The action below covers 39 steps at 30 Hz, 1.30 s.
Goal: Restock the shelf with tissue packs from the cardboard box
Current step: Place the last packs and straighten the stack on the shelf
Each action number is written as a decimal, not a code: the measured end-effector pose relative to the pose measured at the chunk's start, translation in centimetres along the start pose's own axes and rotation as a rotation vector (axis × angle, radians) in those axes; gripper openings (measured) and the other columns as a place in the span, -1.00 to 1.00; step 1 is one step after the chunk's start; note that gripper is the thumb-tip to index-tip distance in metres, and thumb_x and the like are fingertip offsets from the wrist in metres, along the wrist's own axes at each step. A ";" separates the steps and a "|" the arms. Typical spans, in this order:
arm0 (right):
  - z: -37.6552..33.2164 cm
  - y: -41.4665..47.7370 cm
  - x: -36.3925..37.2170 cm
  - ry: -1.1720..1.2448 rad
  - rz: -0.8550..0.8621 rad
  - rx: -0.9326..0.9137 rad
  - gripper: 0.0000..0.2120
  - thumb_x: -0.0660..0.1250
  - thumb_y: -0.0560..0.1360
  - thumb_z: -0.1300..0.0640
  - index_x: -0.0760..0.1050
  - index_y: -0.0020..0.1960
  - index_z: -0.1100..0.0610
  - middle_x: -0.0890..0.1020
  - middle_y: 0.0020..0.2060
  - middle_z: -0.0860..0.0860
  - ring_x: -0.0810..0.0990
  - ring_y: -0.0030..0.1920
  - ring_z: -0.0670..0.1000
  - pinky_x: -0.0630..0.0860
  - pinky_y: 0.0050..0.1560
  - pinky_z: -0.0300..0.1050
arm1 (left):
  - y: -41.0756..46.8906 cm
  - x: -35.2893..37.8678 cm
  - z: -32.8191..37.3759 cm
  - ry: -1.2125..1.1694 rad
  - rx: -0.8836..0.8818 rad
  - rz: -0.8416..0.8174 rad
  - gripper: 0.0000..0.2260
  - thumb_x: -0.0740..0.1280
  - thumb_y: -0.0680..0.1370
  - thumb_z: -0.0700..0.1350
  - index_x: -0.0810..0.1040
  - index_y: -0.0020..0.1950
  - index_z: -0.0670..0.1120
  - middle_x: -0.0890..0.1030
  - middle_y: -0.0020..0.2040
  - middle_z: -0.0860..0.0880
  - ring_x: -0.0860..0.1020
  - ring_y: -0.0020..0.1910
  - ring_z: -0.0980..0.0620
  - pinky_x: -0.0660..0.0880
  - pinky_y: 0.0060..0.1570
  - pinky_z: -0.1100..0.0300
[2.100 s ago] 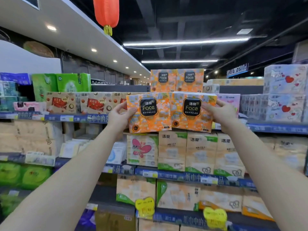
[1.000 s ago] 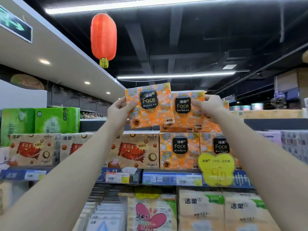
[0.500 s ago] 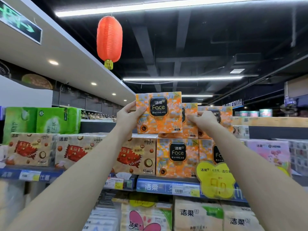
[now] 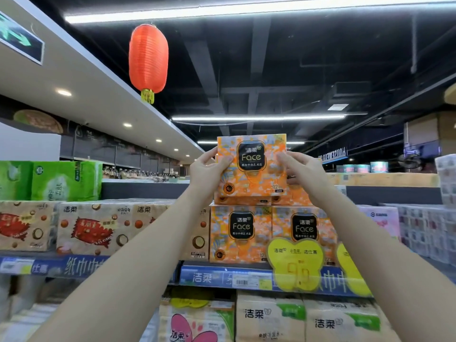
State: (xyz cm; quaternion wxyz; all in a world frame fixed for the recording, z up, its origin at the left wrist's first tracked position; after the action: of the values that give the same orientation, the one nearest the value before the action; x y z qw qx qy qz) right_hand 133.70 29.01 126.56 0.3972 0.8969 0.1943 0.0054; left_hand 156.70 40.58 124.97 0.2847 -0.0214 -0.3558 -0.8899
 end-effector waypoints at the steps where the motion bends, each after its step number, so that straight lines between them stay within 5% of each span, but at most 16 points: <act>1: 0.0 -0.1 -0.7 -0.036 -0.006 -0.015 -0.60 0.45 0.52 -0.13 0.57 0.30 -0.01 0.74 0.04 -0.06 0.74 -0.03 -0.07 0.65 -0.05 -0.12 | -0.1 0.8 0.0 0.016 0.000 0.013 -0.52 0.57 0.53 -0.08 0.51 0.40 0.00 0.76 0.05 -0.11 0.77 -0.04 -0.08 0.69 -0.25 0.03; 6: 0.4 -0.4 -5.1 -0.034 0.068 -0.032 -0.71 0.44 0.56 0.03 0.63 0.28 0.02 0.77 -0.04 -0.08 0.76 -0.12 -0.11 0.65 -0.24 -0.23 | -0.5 5.0 -0.2 0.168 0.051 0.046 -0.56 0.59 0.46 0.10 0.48 0.20 0.02 0.70 0.12 -0.09 0.76 -0.05 -0.05 0.72 -0.11 -0.04; 10: 2.1 0.0 -8.8 0.012 0.151 0.008 -0.83 0.42 0.58 0.08 0.69 0.15 0.04 0.78 -0.08 -0.02 0.77 -0.07 0.06 0.69 0.03 0.22 | -1.1 9.2 -0.2 0.260 0.144 -0.008 -0.63 0.57 0.46 0.18 0.52 0.11 0.08 0.71 0.08 0.00 0.73 0.00 0.00 0.71 -0.02 -0.07; 13: 3.5 0.0 -11.0 0.014 0.213 0.031 -0.90 0.40 0.60 0.11 0.69 0.06 0.02 0.78 -0.10 0.00 0.78 -0.10 0.05 0.69 0.02 0.24 | -1.3 11.5 -0.9 0.314 0.165 -0.057 -0.55 0.53 0.43 0.25 0.55 0.24 0.14 0.68 0.18 0.03 0.68 0.11 0.02 0.68 0.07 -0.10; 17: 5.2 0.2 -12.5 -0.017 0.250 0.060 -0.91 0.42 0.58 0.10 0.71 0.03 0.03 0.78 -0.10 0.01 0.77 -0.10 0.03 0.70 0.01 0.18 | -1.9 12.9 -2.0 0.447 0.198 -0.076 -0.53 0.48 0.57 0.07 0.52 0.47 0.06 0.56 0.18 0.04 0.57 0.06 0.13 0.51 -0.08 0.25; 24: 7.8 0.8 -12.8 -0.111 0.285 0.085 -0.92 0.42 0.57 0.08 0.68 -0.06 -0.05 0.76 -0.18 -0.01 0.76 -0.12 0.06 0.69 0.01 0.12 | -2.3 14.4 -4.3 0.697 0.170 -0.143 -0.43 0.42 0.62 -0.10 0.36 0.61 -0.14 0.59 0.37 -0.06 0.56 0.32 -0.04 0.52 0.31 0.10; 29: 9.1 0.8 -12.4 -0.144 0.303 0.124 -0.87 0.40 0.60 0.00 0.63 0.12 -0.03 0.70 -0.15 -0.05 0.71 -0.07 0.05 0.64 -0.01 0.02 | -3.0 13.9 -4.6 0.708 0.218 -0.132 -0.50 0.40 0.62 -0.18 0.42 0.56 -0.16 0.62 0.31 -0.04 0.60 0.20 0.04 0.53 0.23 0.21; 34: 9.4 0.9 -12.2 -0.183 0.295 0.133 -0.67 0.37 0.60 -0.09 0.60 0.30 0.00 0.69 -0.15 -0.09 0.67 -0.13 -0.04 0.60 -0.09 -0.03 | -2.5 8.2 -2.3 0.665 0.358 0.184 -0.73 0.44 0.57 -0.15 0.56 0.25 -0.08 0.59 0.05 0.02 0.59 0.02 0.08 0.53 -0.02 0.30; 37: 9.7 0.9 -11.9 -0.193 0.254 0.129 -0.61 0.38 0.57 -0.13 0.58 0.35 -0.02 0.71 -0.09 -0.06 0.68 -0.08 -0.02 0.60 -0.10 -0.03 | -1.5 2.8 -2.1 0.743 0.286 0.391 -0.60 0.46 0.52 -0.03 0.47 0.31 -0.08 0.48 0.14 -0.01 0.49 0.14 0.01 0.51 0.20 0.07; 39: 9.8 0.8 -11.2 -0.179 0.198 0.118 -0.61 0.43 0.54 -0.12 0.56 0.33 -0.04 0.70 -0.01 -0.06 0.68 -0.01 0.02 0.63 0.05 0.07 | -0.4 0.3 -3.0 0.785 0.187 0.387 -0.41 0.47 0.50 0.03 0.38 0.47 -0.11 0.45 0.31 -0.10 0.43 0.33 -0.08 0.42 0.33 -0.03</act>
State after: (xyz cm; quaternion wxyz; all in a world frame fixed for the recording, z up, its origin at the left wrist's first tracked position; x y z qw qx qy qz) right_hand 125.19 17.59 122.08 0.3570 0.9304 0.0688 -0.0469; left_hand 156.67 38.76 122.57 0.5601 0.2775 -0.2891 -0.7251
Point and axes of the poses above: each hand's wrist, its own y-axis towards the middle knuckle, its own x-axis out of the palm, z = x × y, the point moved 9 cm from there along y, towards the middle knuckle
